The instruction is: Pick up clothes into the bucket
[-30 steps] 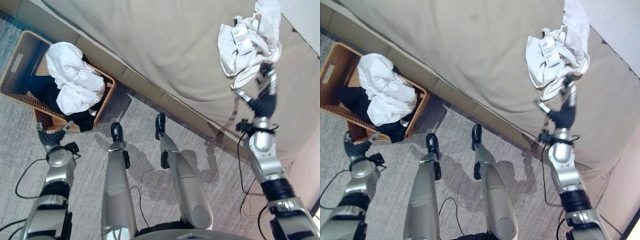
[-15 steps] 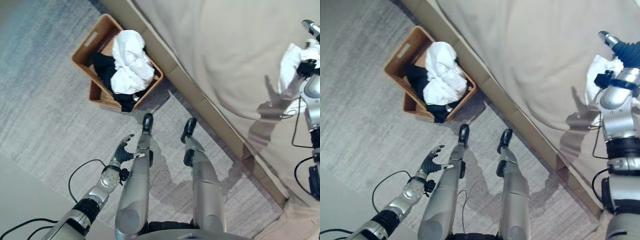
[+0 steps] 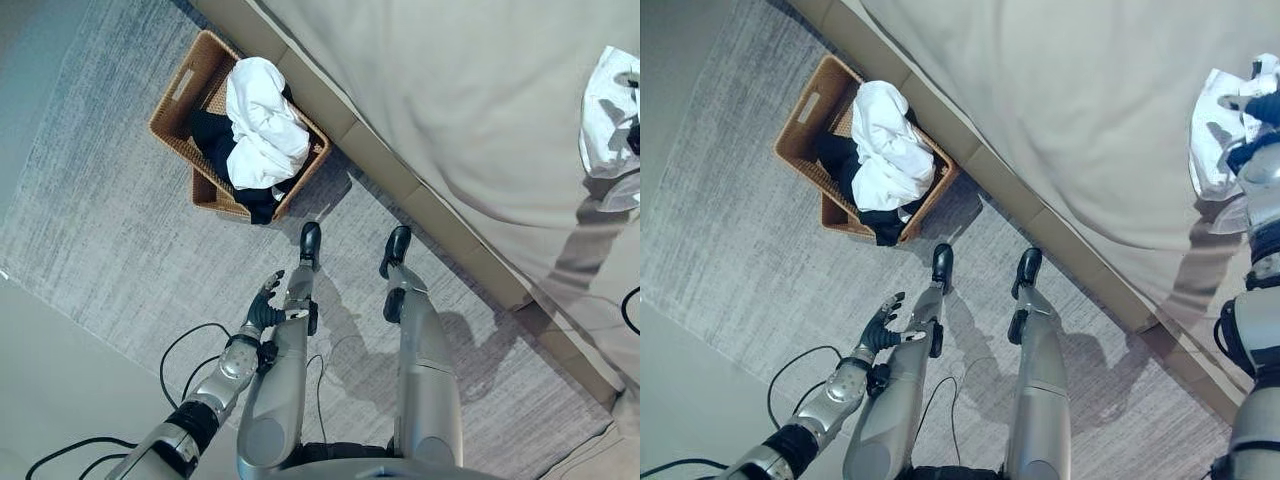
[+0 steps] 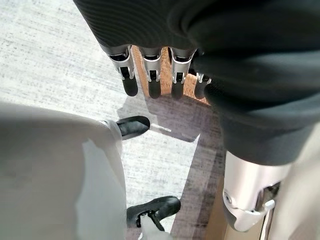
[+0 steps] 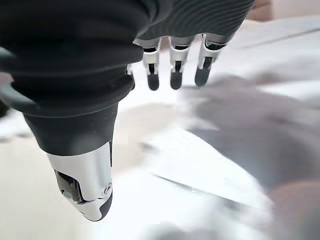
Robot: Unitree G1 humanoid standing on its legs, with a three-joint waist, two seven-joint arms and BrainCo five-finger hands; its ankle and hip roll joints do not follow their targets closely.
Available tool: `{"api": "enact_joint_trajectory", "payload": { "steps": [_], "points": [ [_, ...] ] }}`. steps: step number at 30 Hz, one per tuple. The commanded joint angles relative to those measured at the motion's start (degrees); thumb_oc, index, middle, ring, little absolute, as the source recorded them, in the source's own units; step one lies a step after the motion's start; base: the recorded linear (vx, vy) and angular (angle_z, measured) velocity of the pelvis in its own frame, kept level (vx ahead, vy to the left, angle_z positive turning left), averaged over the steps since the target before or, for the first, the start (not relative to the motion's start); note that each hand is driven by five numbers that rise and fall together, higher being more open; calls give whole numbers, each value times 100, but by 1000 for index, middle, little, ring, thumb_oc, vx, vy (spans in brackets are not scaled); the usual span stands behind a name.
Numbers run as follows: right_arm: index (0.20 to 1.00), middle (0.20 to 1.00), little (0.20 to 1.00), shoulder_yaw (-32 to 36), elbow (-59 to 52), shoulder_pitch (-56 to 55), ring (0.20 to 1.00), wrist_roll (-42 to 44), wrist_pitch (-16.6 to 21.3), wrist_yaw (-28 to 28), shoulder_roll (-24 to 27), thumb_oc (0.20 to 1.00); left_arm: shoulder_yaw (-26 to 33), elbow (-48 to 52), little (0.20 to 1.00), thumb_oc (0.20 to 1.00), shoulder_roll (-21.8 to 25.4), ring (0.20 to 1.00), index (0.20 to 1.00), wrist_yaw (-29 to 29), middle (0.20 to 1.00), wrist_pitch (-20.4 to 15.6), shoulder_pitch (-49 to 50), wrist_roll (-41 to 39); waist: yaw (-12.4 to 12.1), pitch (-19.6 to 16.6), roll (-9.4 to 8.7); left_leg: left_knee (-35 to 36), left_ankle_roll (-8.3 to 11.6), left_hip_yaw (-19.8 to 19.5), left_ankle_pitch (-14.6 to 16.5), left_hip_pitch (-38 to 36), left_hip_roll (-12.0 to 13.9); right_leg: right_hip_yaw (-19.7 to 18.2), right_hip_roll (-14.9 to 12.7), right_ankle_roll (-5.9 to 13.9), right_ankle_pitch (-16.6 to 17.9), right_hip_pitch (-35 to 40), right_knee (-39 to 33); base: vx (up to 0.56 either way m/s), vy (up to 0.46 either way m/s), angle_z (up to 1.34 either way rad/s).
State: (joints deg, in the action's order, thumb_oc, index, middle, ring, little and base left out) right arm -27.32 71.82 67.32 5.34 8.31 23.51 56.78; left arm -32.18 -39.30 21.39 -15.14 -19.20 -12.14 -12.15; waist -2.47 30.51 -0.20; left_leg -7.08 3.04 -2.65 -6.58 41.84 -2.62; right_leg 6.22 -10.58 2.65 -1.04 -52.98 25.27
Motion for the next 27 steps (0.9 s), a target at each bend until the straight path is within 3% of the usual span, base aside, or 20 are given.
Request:
{"api": "enact_joint_trajectory", "payload": {
  "steps": [1, 11, 21, 22, 23, 24, 27],
  "points": [
    [1000, 1000, 1000, -36, 329, -137, 1000, 262, -134, -20, 465, 1000, -68, -22, 1000, 1000, -311, 1000, 1000, 3, 1000, 43, 176, -103, 259, -72, 492, -72, 96, -377, -33, 85, 230, -16, 96, 329, -432, -8, 547, 8, -12, -16],
    [1000, 1000, 1000, 92, 87, -656, 1000, 186, -80, 35, 29, 1000, -151, -191, 1000, 1000, -435, 1000, 1000, -78, 1000, 72, 49, -246, 446, -72, 458, -94, 99, -197, -2, 167, 267, -200, 217, 349, -315, -191, 476, -7, -2, -10],
    [1000, 1000, 1000, -366, -369, -464, 1000, 580, 197, -484, -106, 1000, -137, -47, 1000, 1000, -423, 1000, 1000, -25, 1000, -17, -20, -478, 440, -72, 507, -56, 111, -164, -71, 286, 267, -254, 248, 359, -217, -326, 386, -27, -7, -5],
    [426, 426, 426, -491, -357, -352, 426, 591, 211, -585, -131, 426, -149, -28, 1000, 1000, -413, 1000, 1000, 2, 1000, -34, -12, -497, 402, -72, 538, -46, 112, -189, -97, 313, 266, -236, 243, 352, -216, -346, 376, 0, 0, 0],
    [426, 426, 426, -498, -354, -345, 426, 592, 212, -586, -132, 426, -146, -28, 1000, 1000, -415, 1000, 1000, 2, 1000, -33, -12, -497, 405, -72, 540, -47, 112, -190, -97, 315, 266, -235, 243, 352, -216, -347, 376, -22, -32, -1],
    [200, 200, 200, -559, -320, -226, 200, 567, 213, -552, -205, 200, -166, -35, 1000, 1000, -415, 1000, 1000, -4, 1000, -44, -21, -522, 362, -72, 573, -37, 110, -213, -122, 364, 270, -214, 228, 347, -208, -397, 386, 0, 0, 0],
    [200, 200, 200, -568, -342, -151, 200, 601, 247, -505, -263, 200, -159, -84, 1000, 1000, -451, 1000, 1000, -26, 1000, -50, -49, -531, 343, -72, 588, -28, 111, -235, -147, 405, 267, -182, 222, 343, -207, -415, 383, -5, -10, 0]
  ]
}}
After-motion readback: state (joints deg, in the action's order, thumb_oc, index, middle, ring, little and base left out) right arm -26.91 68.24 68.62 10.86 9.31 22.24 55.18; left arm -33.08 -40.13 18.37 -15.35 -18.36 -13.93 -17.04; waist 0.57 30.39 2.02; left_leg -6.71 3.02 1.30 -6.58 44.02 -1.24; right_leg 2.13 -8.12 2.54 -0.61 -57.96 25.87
